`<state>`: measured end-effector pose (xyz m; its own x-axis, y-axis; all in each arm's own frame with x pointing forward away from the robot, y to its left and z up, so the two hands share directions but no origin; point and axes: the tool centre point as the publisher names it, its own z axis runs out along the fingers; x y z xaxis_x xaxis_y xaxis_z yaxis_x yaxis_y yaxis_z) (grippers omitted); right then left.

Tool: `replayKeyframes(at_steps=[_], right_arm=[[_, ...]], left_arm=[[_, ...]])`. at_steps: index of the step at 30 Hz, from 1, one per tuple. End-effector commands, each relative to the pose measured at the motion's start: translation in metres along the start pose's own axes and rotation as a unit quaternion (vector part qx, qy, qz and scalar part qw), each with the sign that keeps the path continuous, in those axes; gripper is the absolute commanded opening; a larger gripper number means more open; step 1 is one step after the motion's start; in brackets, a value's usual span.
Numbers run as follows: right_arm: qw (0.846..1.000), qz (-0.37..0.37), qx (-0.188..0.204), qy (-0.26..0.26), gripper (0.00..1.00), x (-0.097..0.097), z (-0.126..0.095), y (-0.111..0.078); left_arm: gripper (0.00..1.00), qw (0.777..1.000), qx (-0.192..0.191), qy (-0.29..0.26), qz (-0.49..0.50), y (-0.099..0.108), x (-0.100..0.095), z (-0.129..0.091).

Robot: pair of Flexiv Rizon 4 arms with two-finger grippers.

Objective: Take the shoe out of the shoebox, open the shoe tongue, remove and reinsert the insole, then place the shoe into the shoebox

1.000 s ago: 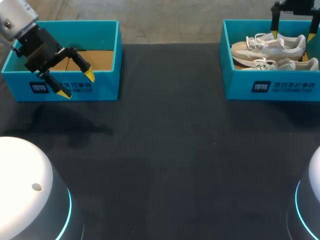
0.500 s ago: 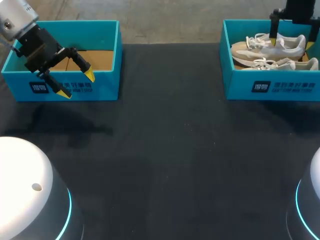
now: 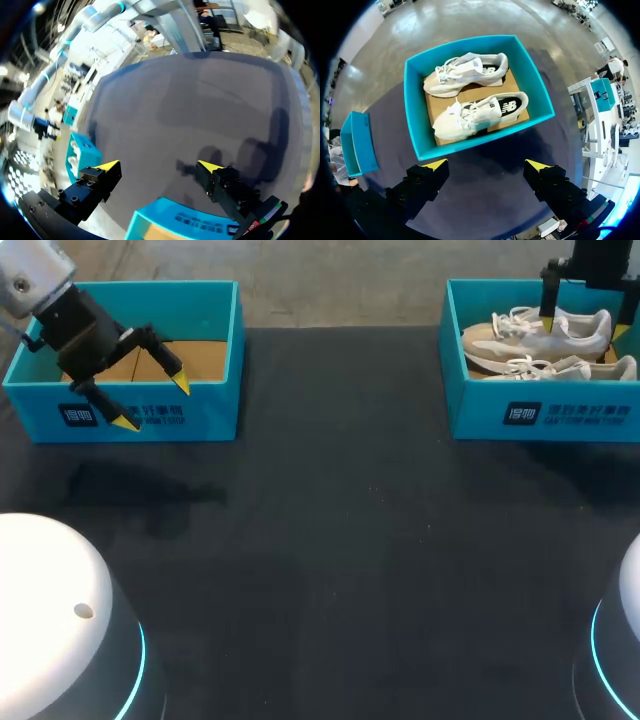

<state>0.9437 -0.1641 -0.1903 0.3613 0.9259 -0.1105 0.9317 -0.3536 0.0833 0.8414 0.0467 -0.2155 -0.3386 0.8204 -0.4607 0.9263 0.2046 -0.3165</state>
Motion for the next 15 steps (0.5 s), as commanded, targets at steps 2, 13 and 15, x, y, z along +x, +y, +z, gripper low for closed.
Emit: replayKeyframes(at_steps=[2,13,15], right_arm=[[1.0,0.0,-0.001,0.001,1.0,0.0,0.0,-0.001],[1.0,0.0,-0.001,0.001,1.0,0.0,0.0,-0.001],[1.0,0.0,-0.001,0.001,1.0,0.0,0.0,-0.001]], left_arm=[[1.0,0.964,-0.146,0.03,-0.219,-0.018,-0.003,-0.01],[1.0,0.882,-0.181,0.008,-0.436,0.002,0.001,-0.012],[1.0,0.869,-0.165,0.0,-0.467,0.005,0.001,-0.015]])
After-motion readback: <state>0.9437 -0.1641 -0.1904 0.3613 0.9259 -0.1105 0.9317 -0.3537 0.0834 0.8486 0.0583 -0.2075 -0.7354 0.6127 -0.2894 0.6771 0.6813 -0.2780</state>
